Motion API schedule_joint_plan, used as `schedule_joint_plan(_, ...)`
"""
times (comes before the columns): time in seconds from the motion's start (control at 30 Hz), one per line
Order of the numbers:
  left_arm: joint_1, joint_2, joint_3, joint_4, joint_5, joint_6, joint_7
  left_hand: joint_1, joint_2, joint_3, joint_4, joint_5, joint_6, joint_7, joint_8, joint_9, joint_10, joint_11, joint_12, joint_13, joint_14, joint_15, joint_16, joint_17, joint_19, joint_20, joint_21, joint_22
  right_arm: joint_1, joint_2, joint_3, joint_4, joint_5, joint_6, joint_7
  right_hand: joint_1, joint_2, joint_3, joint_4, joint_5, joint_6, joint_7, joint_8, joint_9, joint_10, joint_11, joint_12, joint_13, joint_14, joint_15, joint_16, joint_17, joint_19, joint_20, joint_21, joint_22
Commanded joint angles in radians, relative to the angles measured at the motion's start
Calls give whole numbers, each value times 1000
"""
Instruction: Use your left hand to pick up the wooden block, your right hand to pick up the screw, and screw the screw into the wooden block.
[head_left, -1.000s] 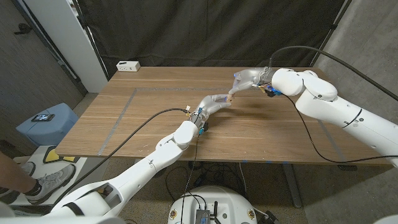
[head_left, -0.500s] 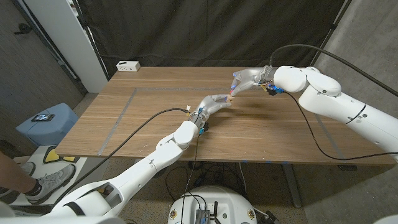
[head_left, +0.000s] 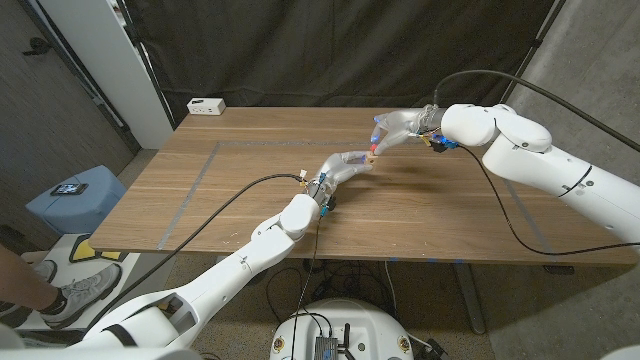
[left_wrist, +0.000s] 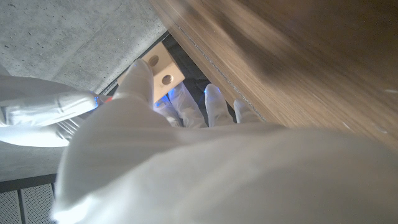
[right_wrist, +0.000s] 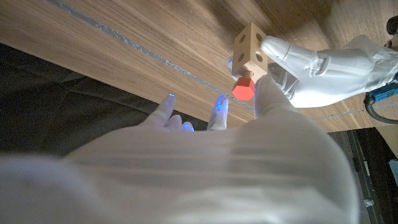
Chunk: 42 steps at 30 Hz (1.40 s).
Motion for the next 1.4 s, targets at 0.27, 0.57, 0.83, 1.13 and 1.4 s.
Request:
schedule_joint_plan(0.27, 10, 7, -1, -18, 8, 2, 7, -4, 4, 1, 4, 6, 8, 5, 5, 4, 1, -4, -2, 3, 0, -87, -1, 1, 0, 8, 7, 3, -10, 2, 1, -5, -32, 2, -8, 36, -3, 21, 4, 6, 67, -4, 28, 1, 13, -10, 14, 5, 9, -7, 9, 2, 9, -1, 8, 2)
schedule_joint_plan(0.57, 13, 8, -2, -23, 10, 6, 10, -5, 4, 0, 4, 6, 9, 3, 5, 4, 2, -4, -1, 3, 0, -88, -1, 1, 0, 7, 7, 3, -15, 6, 4, -2, -34, 9, -17, 43, -5, 27, 9, 3, 110, 4, 47, 1, 27, -8, 18, 5, 17, -13, 12, 4, 17, -6, 10, 2)
schedule_joint_plan(0.83, 12, 6, -1, -22, 9, 8, 9, -4, 5, 1, 4, 7, 8, 5, 5, 4, 1, -4, -1, 3, 0, -88, -1, 1, 0, 7, 7, 3, -17, 9, 6, 2, -34, 13, -21, 47, -6, 32, 12, 1, 142, 8, 65, 7, 40, -10, 22, 5, 22, -15, 14, 6, 24, -12, 12, 2)
schedule_joint_plan(1.13, 10, 5, 0, -19, 8, 9, 8, -3, 5, 1, 3, 7, 9, 4, 5, 4, 2, -4, -1, 3, 0, -89, -1, 1, 0, 7, 7, 3, -20, 10, 8, 3, -34, 13, -25, 50, -6, 38, 15, -1, 185, 10, 90, 14, 58, -14, 26, 5, 30, -17, 17, 8, 31, -13, 12, 2)
schedule_joint_plan(1.4, 8, 4, 1, -17, 9, 10, 7, -4, 5, 0, 4, 7, 9, 5, 5, 4, 1, -4, -1, 3, 1, -89, -1, 1, 0, 7, 7, 3, -26, 11, 10, 3, -35, 11, -33, 52, -9, 41, 16, -4, 212, 10, 107, 20, 71, -24, 28, 5, 39, -20, 20, 9, 42, -16, 14, 2)
